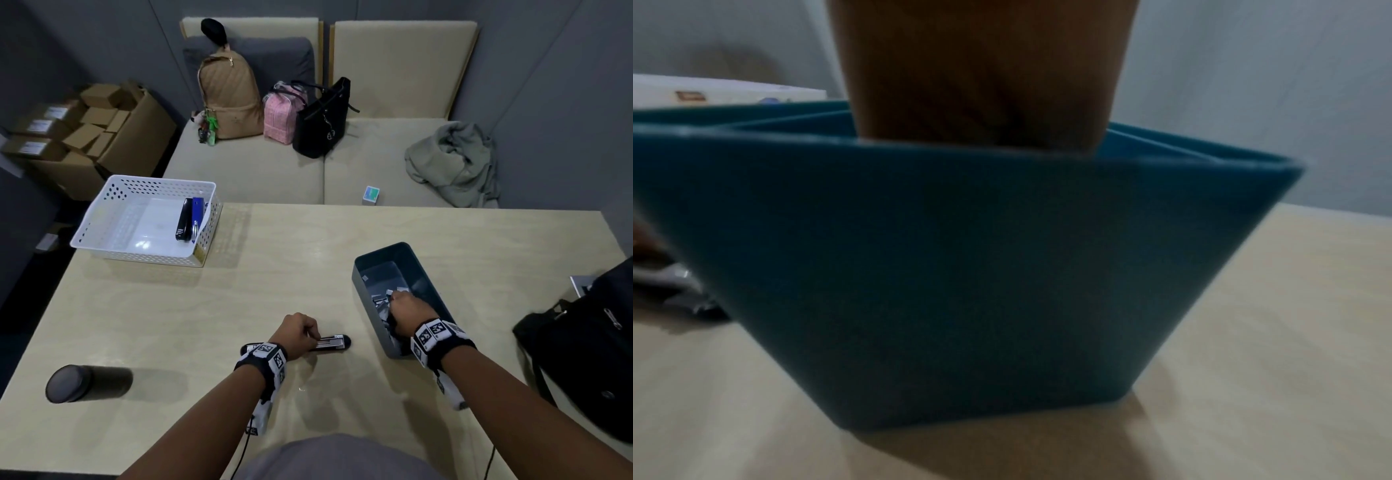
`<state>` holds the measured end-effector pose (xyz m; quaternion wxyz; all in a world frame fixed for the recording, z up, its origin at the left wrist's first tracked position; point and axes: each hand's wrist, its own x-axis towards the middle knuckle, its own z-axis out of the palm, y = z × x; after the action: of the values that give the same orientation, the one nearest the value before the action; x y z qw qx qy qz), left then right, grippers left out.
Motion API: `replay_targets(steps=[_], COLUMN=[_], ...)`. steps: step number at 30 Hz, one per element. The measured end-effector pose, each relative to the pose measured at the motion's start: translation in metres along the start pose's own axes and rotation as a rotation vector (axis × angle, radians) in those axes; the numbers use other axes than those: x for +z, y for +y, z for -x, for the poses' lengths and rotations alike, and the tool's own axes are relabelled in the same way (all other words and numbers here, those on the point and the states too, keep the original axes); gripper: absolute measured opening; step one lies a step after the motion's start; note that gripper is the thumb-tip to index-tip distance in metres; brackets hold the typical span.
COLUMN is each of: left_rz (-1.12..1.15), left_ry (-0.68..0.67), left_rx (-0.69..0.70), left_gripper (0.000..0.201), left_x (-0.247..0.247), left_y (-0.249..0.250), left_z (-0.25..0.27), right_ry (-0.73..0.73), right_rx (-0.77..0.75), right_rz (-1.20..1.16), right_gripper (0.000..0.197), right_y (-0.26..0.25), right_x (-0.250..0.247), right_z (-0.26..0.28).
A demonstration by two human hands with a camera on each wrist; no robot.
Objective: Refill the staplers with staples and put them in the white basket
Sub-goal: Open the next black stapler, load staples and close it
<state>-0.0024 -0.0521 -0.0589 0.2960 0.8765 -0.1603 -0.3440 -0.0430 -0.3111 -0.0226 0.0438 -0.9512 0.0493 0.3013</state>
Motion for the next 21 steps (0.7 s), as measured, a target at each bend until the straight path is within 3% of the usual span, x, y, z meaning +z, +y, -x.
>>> replay_targets(steps=[2,5,14,21], left_rz=[0.000,0.010,0.014,0.036], left_ry=[0.001,0.002,0.000,-0.003], left_rx=[0.005,-0.001,0.016,0.031], left_gripper=[0.012,0.013,0.015,0.016], left_x=[0.000,-0.001,-0.002,-0.003], left_y=[0.000,0.000,0.002,0.002], left_z=[0.000,0.001,0.003,0.006], right_ry=[-0.021,-0.057,0.072,0.082], right_rx=[0.031,0.083,0.069,-0.152], right_rz=[-0.136,-0.349,-1.009,-1.021], right_gripper=[0.019,0.028,0.008,0.033], right_y=[0.003,0.016,0.004,-0.021], right_x=[-0.003,-0.012,-0.067,-0.074], right_z=[0.001,0.002,0.022,0.033])
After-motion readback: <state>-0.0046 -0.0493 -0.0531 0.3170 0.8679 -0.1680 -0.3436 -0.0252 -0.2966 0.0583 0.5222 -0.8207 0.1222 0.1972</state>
